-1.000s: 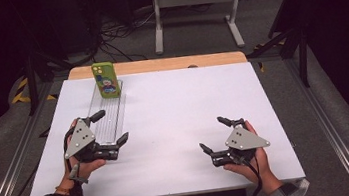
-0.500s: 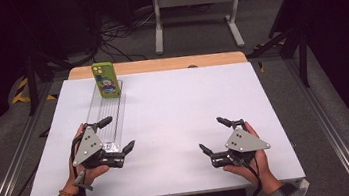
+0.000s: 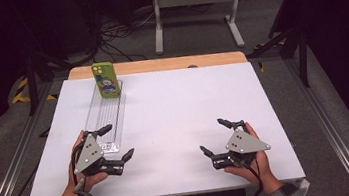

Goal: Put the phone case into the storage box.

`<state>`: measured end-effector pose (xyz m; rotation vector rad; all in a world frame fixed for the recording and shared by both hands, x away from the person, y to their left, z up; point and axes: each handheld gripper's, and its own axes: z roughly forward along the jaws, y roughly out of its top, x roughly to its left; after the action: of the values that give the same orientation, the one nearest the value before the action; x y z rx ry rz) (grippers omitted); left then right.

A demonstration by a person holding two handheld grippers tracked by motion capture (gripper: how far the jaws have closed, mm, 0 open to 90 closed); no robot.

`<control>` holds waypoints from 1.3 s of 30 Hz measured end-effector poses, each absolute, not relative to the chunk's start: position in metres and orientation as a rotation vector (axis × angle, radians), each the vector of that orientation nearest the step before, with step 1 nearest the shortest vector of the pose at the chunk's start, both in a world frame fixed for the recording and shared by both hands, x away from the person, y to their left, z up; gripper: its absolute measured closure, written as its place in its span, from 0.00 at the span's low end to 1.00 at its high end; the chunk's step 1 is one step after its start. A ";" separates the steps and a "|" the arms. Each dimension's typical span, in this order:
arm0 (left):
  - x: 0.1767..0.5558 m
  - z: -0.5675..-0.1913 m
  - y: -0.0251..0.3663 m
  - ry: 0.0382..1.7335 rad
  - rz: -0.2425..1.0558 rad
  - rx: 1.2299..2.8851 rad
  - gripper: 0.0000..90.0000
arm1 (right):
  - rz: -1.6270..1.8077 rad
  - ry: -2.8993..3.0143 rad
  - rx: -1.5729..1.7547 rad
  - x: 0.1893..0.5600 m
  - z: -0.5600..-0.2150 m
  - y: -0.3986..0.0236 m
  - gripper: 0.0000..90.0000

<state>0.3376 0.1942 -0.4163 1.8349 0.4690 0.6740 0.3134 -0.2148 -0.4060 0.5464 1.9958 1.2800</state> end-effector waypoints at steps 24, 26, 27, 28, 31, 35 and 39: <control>0.329 -0.429 0.209 0.543 0.630 1.842 0.03 | 1.282 2.010 0.554 0.311 -0.412 -0.206 0.08; 0.329 -0.429 0.208 0.548 0.638 1.834 0.03 | 1.276 2.012 0.552 0.310 -0.412 -0.206 0.08; 0.329 -0.429 0.208 0.550 0.638 1.832 0.03 | 1.274 2.009 0.551 0.310 -0.412 -0.206 0.08; 0.330 -0.430 0.208 0.545 0.642 1.837 0.03 | 1.266 2.009 0.553 0.310 -0.412 -0.205 0.08; 0.331 -0.430 0.208 0.551 0.635 1.844 0.04 | 1.266 2.001 0.550 0.308 -0.412 -0.205 0.08; 0.330 -0.431 0.206 0.540 0.631 1.855 0.04 | 1.257 1.999 0.560 0.307 -0.412 -0.206 0.08; 0.330 -0.432 0.203 0.537 0.626 1.862 0.05 | 1.258 2.007 0.562 0.307 -0.413 -0.206 0.08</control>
<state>0.3300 0.2031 -0.4323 1.8624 0.5366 0.6255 0.3072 -0.2060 -0.4132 0.5621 2.0073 1.2579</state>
